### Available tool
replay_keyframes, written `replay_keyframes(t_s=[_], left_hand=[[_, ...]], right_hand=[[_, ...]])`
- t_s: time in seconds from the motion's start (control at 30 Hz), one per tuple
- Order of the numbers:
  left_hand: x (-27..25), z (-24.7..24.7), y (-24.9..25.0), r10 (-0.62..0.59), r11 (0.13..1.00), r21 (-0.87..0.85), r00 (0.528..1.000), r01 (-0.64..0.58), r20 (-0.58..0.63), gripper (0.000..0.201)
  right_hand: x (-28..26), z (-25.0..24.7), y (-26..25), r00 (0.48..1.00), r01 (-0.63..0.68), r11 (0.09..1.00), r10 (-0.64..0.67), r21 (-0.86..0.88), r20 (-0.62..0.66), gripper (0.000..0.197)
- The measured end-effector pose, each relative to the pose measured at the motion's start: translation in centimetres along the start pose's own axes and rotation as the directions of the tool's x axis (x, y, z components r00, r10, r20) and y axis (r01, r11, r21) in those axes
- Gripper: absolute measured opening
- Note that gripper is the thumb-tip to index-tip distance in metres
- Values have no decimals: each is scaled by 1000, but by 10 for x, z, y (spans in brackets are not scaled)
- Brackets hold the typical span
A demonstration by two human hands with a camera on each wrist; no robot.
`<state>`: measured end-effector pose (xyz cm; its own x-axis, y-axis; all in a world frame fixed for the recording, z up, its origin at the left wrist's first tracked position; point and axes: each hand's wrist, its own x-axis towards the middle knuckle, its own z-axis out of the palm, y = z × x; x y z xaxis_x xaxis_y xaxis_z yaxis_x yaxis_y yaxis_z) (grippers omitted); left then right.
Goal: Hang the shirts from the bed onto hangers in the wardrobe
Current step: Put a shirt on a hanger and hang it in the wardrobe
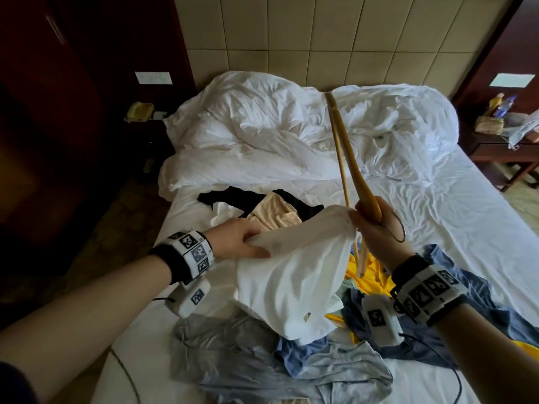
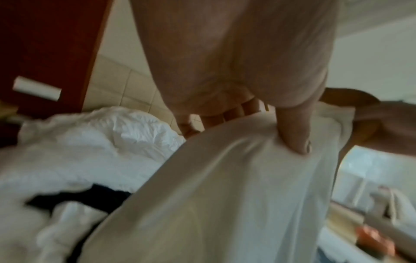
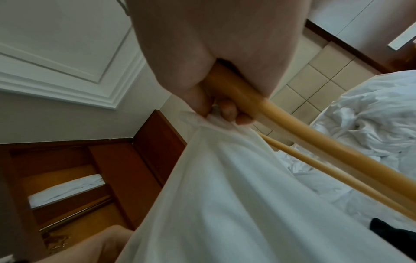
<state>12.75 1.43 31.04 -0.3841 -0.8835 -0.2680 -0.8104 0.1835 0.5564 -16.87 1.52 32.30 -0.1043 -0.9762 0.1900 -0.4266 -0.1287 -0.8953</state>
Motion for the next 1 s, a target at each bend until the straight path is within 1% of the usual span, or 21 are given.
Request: replay_keyframes(t_s=[0.07,0.1,0.17,0.23,0.27,0.3,0.37,0.43,0.5,0.53,0.6,0.63,0.67,0.73,0.77,0.8,0.87,0.93,0.97,1.0], left_hand=[[-1,-3,-7,43,991,127,997,-35,-59,39],[-2,-3,-9,71,987,150,991,-53,-113,32],[-4,-2,-11,108,993,71,960,-93,-260,11],[-3,0,-8,155,983,-27,909,-179,-388,14],[-2,1,-6,162,974,-76,894,-212,-418,13],[-1,1,-3,170,965,-110,891,-237,-422,11],[0,8,2,204,961,-96,900,-259,-385,12],[4,26,8,250,957,-69,921,-282,-300,27],[9,55,18,244,949,-143,942,-281,-231,46],[11,70,26,218,942,-208,951,-264,-220,47],[17,98,41,174,913,-316,947,-257,-269,31],[19,108,47,129,910,-343,944,-234,-304,22],[18,114,52,61,909,-376,947,-183,-314,19],[18,128,53,-26,869,-479,955,-125,-296,25],[19,137,49,-44,844,-523,959,-114,-279,30],[19,144,46,-64,819,-566,966,-92,-250,30],[16,158,37,-111,754,-655,973,-52,-205,14],[13,175,27,-138,739,-669,953,-82,-269,7],[13,184,22,-136,764,-636,937,-109,-323,4],[12,191,19,-119,789,-599,923,-135,-365,14]], right_hand=[[-1,-5,6,1000,-27,1000,27,-13,2,17],[-1,-8,10,999,-44,999,44,-20,9,15],[-4,-13,17,996,-83,996,83,-46,19,13],[-6,-15,24,995,-95,994,97,-59,32,12],[-8,-16,26,994,-102,993,105,-61,38,12],[-8,-15,29,993,-110,992,112,-58,40,12],[-12,-11,31,991,-127,991,129,-48,45,12],[-18,-3,29,988,-138,990,140,-30,63,9],[-25,6,28,985,-132,991,133,-20,106,9],[-29,10,27,983,-126,992,127,-14,133,10],[-38,17,27,978,-104,995,101,6,182,10],[-43,20,29,975,-99,995,95,10,203,10],[-47,22,31,969,-106,994,101,10,223,11],[-55,25,38,955,-143,988,123,54,269,13],[-60,28,43,946,-159,984,130,76,298,14],[-64,30,48,936,-174,981,138,84,324,13],[-75,36,59,923,-201,976,162,78,348,17],[-85,44,71,915,-224,974,195,42,354,26],[-90,49,78,910,-240,971,218,19,354,30],[-95,54,84,905,-256,967,241,-5,351,37]])
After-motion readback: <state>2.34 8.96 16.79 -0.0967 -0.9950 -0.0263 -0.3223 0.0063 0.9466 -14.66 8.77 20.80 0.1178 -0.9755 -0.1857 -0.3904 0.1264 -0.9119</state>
